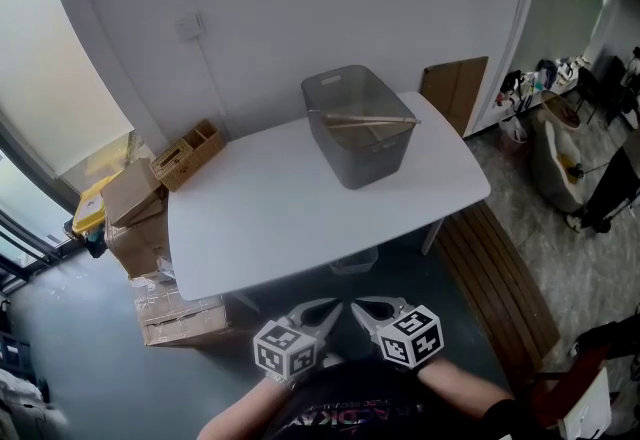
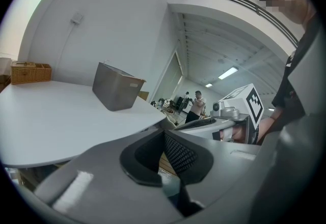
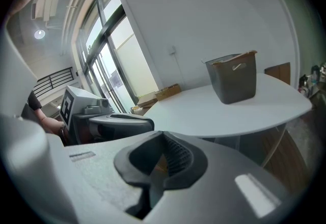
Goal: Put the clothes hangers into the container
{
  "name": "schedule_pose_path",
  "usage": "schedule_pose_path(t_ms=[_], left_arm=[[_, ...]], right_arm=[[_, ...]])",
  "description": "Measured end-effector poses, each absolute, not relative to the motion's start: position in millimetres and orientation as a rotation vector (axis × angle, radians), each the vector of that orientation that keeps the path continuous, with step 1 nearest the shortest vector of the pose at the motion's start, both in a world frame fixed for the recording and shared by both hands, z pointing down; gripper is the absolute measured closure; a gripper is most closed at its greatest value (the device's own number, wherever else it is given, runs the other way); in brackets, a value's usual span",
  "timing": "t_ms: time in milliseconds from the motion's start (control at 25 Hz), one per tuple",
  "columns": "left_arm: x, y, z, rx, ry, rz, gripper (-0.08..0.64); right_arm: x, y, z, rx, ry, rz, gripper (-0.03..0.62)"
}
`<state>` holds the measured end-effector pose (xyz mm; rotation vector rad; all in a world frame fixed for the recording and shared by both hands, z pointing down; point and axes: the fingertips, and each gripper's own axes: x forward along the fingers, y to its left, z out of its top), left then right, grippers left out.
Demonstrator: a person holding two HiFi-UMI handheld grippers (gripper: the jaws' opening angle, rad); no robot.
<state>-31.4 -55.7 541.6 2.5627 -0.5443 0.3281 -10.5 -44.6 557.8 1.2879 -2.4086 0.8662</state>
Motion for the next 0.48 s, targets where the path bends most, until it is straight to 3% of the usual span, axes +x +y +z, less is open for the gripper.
schedule_pose_path(t_ms=[480], left_arm=[[-30.5, -55.0, 541.6, 2.573, -0.544, 0.344, 0.555]], right_arm=[[-9.3, -42.9, 559.5, 1.281, -2.41, 0.881, 0.591]])
